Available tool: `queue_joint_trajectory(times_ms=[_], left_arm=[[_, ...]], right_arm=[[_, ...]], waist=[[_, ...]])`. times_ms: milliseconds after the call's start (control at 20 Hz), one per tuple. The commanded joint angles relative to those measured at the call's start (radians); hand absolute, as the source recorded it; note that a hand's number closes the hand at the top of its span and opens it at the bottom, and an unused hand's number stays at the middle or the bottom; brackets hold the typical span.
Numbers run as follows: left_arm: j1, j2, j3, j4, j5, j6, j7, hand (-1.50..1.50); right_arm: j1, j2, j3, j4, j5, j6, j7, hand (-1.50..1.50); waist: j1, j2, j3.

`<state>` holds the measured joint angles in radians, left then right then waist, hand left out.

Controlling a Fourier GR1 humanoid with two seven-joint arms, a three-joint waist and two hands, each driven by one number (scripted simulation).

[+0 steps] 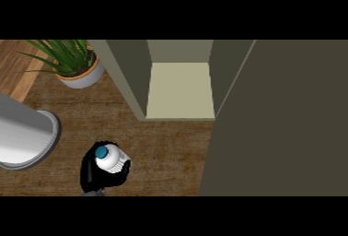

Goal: Pick up the bottled water, place it into the cabinet and close the cabinet

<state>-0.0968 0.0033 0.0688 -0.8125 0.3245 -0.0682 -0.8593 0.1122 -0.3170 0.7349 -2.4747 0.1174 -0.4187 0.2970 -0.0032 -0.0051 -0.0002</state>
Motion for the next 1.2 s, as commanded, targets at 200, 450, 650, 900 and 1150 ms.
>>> queue_joint_trajectory(times_ms=[200,450,650,900,1150], left_arm=[[0.139,0.022,-0.124,-0.317,0.004,0.017,0.194,1.50],[0.239,0.003,-0.207,-0.583,0.050,0.070,0.361,1.50],[0.196,0.017,-0.228,-0.629,0.047,0.142,0.406,1.50],[0.158,-0.003,-0.366,-0.701,0.011,0.307,0.429,1.50],[0.066,-0.003,-0.466,-0.737,-0.005,0.448,0.475,1.50]], right_arm=[[-0.001,-0.004,0.038,-0.118,0.125,-0.013,0.087,-1.50],[0.026,-0.011,0.014,-0.052,0.062,-0.002,-0.001,-1.50],[0.061,-0.053,-0.009,-0.146,0.054,0.007,0.038,-1.50],[0.053,0.001,0.115,-0.071,0.152,-0.036,-0.015,-1.50],[0.033,-0.038,0.010,-0.116,0.063,-0.005,0.042,-1.50]], waist=[[0.003,0.000,0.000],[0.005,0.001,0.001],[-0.001,0.001,0.001],[-0.006,0.001,0.000],[-0.008,0.003,0.000]])
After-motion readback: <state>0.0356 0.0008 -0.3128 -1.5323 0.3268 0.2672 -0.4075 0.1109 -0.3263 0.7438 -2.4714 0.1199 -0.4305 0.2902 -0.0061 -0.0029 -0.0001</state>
